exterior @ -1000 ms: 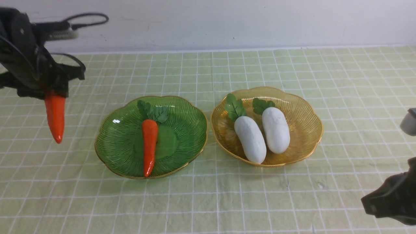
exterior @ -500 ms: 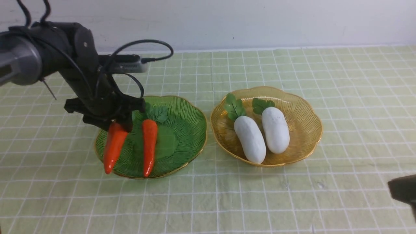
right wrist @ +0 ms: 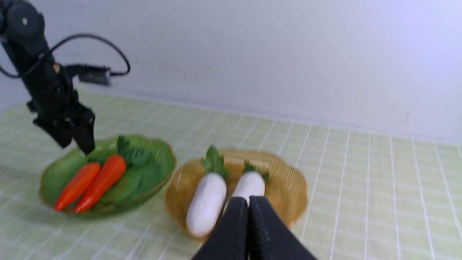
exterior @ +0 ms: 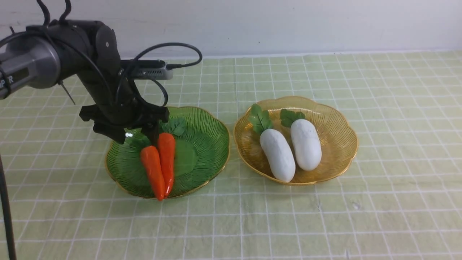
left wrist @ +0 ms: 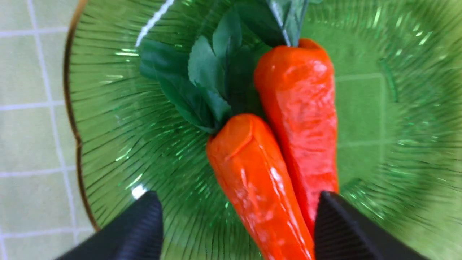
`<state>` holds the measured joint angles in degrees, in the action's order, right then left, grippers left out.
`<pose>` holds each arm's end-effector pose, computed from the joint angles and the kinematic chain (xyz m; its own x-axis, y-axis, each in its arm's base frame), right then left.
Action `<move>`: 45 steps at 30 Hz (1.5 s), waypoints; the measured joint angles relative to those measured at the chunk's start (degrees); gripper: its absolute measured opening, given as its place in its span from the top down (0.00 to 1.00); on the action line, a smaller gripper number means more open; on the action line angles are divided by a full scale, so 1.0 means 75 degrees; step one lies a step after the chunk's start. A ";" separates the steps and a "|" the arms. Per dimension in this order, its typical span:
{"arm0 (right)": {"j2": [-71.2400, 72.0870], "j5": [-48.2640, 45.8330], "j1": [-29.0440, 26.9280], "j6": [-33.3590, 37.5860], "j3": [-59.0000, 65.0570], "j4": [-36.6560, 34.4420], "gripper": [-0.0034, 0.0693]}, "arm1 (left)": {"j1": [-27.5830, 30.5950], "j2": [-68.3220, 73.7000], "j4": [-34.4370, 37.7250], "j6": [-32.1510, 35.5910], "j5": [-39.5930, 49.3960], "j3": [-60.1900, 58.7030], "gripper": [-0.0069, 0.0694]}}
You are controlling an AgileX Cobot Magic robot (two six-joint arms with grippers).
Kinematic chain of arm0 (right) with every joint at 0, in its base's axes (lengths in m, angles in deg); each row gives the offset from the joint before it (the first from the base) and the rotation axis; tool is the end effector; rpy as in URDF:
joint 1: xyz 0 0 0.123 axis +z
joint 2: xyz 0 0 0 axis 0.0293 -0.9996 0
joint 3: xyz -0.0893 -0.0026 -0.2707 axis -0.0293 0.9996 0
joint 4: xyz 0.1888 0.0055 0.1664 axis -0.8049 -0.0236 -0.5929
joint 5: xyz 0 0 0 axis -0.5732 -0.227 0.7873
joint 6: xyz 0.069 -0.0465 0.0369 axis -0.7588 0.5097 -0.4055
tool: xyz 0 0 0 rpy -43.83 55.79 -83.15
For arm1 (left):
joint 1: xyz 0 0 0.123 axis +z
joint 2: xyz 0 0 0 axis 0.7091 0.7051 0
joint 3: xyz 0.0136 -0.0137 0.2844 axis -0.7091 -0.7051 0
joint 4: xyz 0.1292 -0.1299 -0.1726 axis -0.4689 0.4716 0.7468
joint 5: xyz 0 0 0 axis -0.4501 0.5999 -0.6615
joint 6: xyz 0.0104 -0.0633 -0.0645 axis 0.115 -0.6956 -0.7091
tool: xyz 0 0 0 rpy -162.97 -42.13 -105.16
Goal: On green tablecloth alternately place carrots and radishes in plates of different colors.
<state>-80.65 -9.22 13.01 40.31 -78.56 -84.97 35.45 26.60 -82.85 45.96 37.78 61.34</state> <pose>0.0011 0.0080 0.3143 -0.1245 -0.0468 -0.9911 -0.3339 0.9426 -0.0025 0.4098 -0.0718 0.2431 -0.9682 0.0527 -0.2447 0.0658 0.9968 -0.0453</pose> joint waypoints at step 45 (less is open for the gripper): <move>0.0245 0.2814 -0.1462 0.0427 0.4246 0.0419 0.97 | -0.0022 -0.0461 -0.0159 0.0648 0.1215 0.2139 0.92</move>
<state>-78.82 11.89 2.05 43.51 -46.71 -81.83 35.29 23.14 -84.04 50.82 46.90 77.39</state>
